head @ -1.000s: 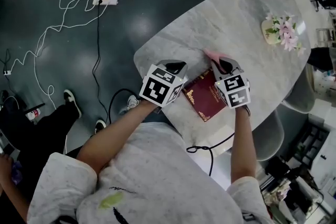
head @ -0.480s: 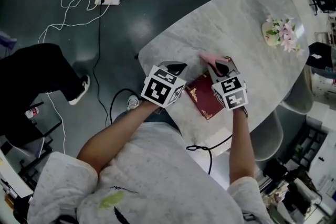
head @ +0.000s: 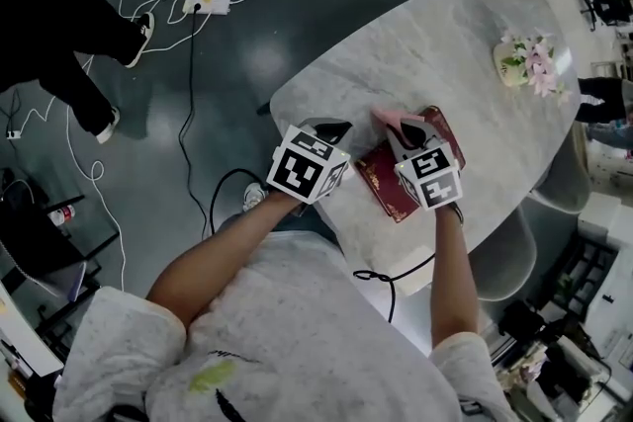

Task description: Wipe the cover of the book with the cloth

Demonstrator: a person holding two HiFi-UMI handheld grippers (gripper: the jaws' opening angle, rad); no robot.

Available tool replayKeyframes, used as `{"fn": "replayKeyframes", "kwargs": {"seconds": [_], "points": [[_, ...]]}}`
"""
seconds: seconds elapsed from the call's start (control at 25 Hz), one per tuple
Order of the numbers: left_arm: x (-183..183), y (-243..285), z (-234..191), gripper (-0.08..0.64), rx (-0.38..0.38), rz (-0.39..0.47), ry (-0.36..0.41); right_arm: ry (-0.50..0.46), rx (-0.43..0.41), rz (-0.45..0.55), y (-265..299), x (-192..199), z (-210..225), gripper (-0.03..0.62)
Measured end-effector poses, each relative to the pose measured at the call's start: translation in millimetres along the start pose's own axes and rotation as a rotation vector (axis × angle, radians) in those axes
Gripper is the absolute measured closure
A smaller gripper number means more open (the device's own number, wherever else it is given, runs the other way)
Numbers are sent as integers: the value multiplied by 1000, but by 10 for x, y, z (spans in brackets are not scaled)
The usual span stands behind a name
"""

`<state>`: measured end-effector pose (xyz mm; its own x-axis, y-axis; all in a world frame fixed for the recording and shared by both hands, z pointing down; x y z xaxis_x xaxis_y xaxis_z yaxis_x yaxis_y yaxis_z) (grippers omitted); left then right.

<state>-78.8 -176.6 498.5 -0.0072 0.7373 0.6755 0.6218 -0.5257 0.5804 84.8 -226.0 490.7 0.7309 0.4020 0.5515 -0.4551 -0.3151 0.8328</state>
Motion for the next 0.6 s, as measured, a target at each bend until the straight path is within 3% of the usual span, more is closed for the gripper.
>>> {"fn": "replayKeyframes", "kwargs": {"seconds": [0.6], "points": [[120,-234,60,554,21,4,28,12,5,-2,-72,-1,-351,572]]}}
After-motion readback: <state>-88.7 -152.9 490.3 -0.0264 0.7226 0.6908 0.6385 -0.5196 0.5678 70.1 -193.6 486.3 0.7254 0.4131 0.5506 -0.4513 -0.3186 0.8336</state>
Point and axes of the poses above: the fingertips, and each gripper's own axes: y forward along the fingers, z to its right, x out of its underside, the point moved 9 cm from there along -y, backward along the fingers, and after that the axes turned 3 degrees about y, right-handed, at the moved point
